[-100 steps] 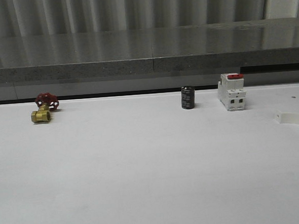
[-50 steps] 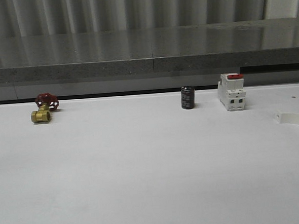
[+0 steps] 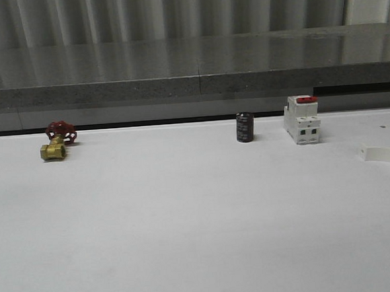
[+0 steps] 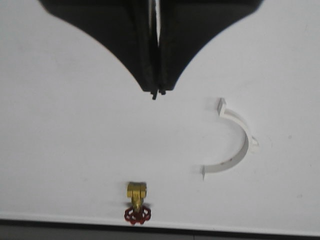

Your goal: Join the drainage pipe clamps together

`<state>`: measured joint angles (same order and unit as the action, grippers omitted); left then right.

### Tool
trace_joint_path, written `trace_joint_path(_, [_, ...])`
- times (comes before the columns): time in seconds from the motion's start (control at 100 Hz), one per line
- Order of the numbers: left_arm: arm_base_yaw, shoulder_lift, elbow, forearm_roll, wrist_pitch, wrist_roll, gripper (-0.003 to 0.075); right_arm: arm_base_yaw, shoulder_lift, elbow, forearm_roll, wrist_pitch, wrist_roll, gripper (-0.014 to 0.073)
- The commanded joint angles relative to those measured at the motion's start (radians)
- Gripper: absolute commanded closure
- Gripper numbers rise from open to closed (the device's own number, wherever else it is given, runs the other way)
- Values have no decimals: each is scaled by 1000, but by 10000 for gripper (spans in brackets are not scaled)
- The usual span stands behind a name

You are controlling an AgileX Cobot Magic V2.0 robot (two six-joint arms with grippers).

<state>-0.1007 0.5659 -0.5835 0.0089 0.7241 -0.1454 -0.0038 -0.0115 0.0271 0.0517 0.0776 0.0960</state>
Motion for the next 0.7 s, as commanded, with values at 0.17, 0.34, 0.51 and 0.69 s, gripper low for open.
trace_joint_path(0.17, [3, 30, -38, 11, 23, -4, 735, -8, -19, -16, -5, -86, -5, 662])
trace_joint_path(0.34, [3, 30, -38, 11, 19, -4, 550, -8, -19, -16, -5, -86, -5, 662])
trace_joint_path(0.51, [3, 30, -38, 11, 33, -4, 262, -8, -19, -16, -5, -86, -5, 662])
trace_joint_path(0.69, [3, 30, -38, 3, 35, -4, 206, -8, -19, -16, -5, -86, -5, 662])
